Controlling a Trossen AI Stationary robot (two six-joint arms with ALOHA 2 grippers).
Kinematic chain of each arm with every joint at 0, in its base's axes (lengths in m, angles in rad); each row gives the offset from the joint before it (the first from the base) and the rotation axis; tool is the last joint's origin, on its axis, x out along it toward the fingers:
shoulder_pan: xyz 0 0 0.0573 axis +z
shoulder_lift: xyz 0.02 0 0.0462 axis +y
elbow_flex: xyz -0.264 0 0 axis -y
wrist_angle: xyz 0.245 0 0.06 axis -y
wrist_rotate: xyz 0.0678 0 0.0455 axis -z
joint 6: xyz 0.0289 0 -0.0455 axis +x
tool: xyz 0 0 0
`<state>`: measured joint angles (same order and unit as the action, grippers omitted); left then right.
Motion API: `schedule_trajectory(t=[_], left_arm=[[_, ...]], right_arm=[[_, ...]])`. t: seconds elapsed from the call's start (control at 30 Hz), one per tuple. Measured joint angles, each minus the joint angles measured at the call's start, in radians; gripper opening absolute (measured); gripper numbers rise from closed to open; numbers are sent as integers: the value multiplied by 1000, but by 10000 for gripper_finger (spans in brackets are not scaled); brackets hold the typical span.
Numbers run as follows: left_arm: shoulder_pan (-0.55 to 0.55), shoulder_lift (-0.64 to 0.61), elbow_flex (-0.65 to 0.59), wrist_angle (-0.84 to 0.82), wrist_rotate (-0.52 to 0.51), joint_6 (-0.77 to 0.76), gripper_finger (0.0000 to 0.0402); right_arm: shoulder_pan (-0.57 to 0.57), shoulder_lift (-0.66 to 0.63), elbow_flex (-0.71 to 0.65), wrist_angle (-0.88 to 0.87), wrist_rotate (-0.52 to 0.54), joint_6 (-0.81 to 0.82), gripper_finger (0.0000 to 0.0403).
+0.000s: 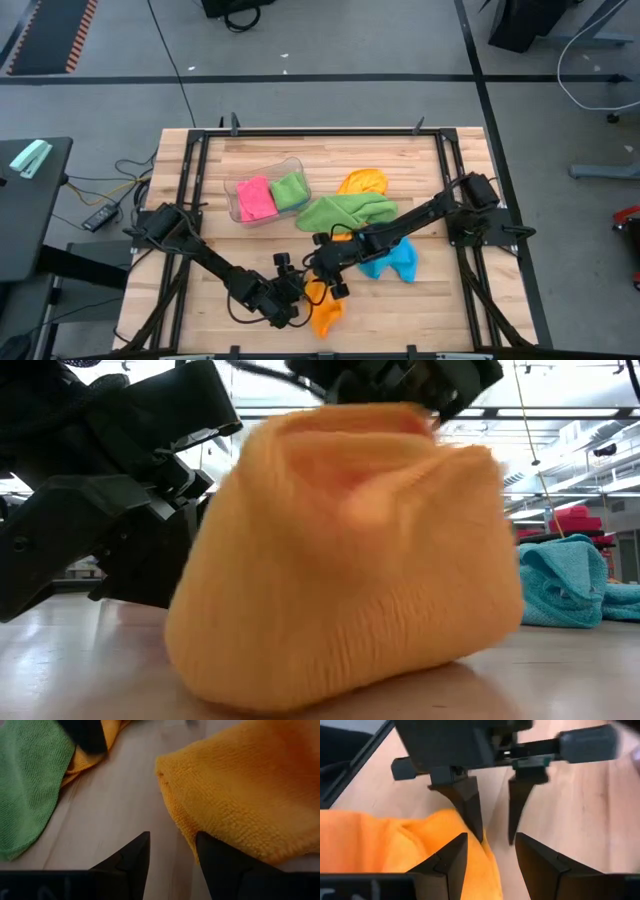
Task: Fold microfiber towels
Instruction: Fold the bottom yellow microfiber towel
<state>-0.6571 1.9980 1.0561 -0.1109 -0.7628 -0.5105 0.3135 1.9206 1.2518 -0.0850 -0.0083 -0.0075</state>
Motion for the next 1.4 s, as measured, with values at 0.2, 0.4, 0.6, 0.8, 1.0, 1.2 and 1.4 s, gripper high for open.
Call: schedule_trajectory(t=[0.2, 0.4, 0.6, 0.8, 1.0, 1.2, 1.4], left_arm=[[0, 0, 0, -7, -1, 0, 172], [0, -1, 0, -9, -1, 0, 172], [0, -1, 0, -8, -1, -1, 172], [-1, -1, 0, -8, 0, -2, 172], [-4, -1, 0, -8, 0, -2, 172], [-4, -1, 0, -9, 0, -1, 172], [-4, -1, 0, -12, 0, -1, 172]], right_arm=[[80, -82, 0, -16, -7, 3, 174], [211, -73, 1, 0, 53, -30, 174], [310, -16, 1, 12, 205, -22, 174], [389, 34, 0, 49, 318, -10, 174], [431, 39, 0, 57, 380, 32, 201], [470, 127, 0, 172, 451, -7, 244], [489, 178, 0, 241, 527, -80, 255]])
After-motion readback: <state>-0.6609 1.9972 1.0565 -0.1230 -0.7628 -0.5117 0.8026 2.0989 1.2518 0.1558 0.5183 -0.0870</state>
